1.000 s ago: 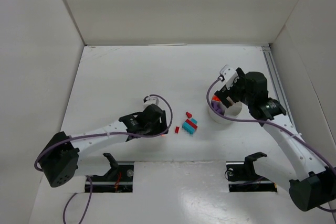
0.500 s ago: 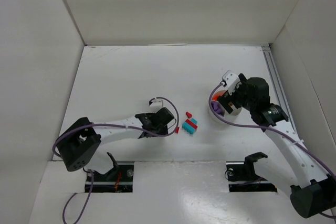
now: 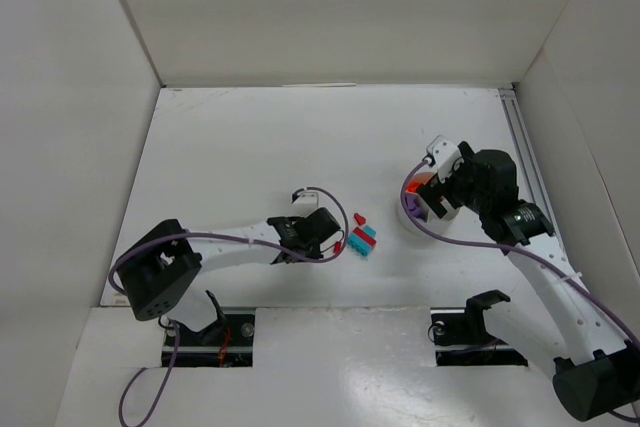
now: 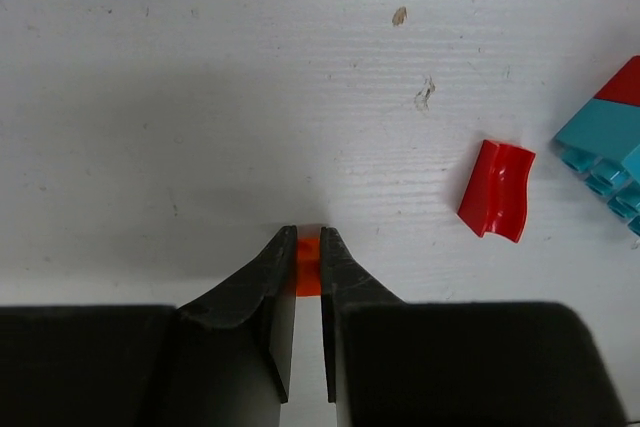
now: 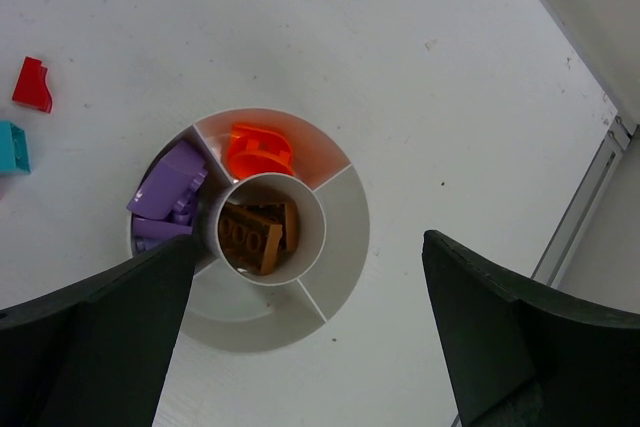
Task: Sort the legos into containers by color
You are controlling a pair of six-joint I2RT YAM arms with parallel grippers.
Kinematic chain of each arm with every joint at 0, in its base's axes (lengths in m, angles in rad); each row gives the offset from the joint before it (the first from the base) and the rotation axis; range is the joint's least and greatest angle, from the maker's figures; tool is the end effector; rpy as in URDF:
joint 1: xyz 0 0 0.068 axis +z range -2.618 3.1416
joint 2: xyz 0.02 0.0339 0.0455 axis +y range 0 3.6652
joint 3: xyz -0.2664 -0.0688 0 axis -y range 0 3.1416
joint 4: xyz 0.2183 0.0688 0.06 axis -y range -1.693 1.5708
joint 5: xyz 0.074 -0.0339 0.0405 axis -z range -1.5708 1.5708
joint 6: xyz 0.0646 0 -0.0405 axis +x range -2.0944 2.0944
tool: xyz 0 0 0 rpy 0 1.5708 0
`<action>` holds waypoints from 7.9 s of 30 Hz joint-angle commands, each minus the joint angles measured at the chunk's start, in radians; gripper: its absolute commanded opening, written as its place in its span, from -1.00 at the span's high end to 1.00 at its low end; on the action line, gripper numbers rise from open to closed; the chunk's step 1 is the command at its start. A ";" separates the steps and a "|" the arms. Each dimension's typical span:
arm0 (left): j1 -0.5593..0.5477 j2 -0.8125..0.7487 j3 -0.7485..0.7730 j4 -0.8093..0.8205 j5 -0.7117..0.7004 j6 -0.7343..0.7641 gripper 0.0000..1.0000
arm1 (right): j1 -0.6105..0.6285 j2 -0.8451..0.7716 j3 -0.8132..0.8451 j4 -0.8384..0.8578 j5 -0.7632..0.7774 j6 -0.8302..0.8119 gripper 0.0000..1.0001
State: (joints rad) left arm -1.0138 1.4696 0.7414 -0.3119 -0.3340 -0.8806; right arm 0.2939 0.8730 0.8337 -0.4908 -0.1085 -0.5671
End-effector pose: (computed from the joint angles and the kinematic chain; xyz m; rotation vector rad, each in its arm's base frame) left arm 0.1577 -0.2132 0.1616 0.0531 2.5520 -0.3115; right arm 0.1785 0.0613 0.2991 -0.9344 1.8783 -0.0508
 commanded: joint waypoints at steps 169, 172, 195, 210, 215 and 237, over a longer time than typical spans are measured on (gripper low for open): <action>0.081 -0.293 -0.079 0.337 0.264 0.344 -1.00 | -0.053 -0.057 -0.111 -0.079 -0.026 0.173 0.57; 0.032 -0.229 -0.036 0.336 0.208 0.384 -1.00 | -0.053 -0.046 -0.120 -0.008 -0.068 0.145 0.55; -0.017 -0.026 0.148 0.366 0.158 0.440 -1.00 | -0.062 -0.078 -0.131 -0.017 -0.060 0.081 -0.20; 0.093 0.276 0.438 0.156 0.194 0.184 -0.39 | -0.062 -0.308 -0.065 -0.132 0.216 0.148 -1.00; 0.084 0.348 0.530 0.060 0.173 0.114 -0.12 | -0.062 -0.333 -0.065 -0.141 0.271 0.162 -1.00; 0.032 0.615 0.786 -0.191 0.033 -0.012 0.11 | -0.062 -0.333 -0.056 -0.141 0.285 0.162 -1.00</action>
State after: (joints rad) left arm -0.9817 2.0621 1.5017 -0.4564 -0.2829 -0.8738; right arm 0.2356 0.5434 0.7322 -0.6460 0.1658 -0.4217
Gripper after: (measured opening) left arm 0.463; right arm 0.995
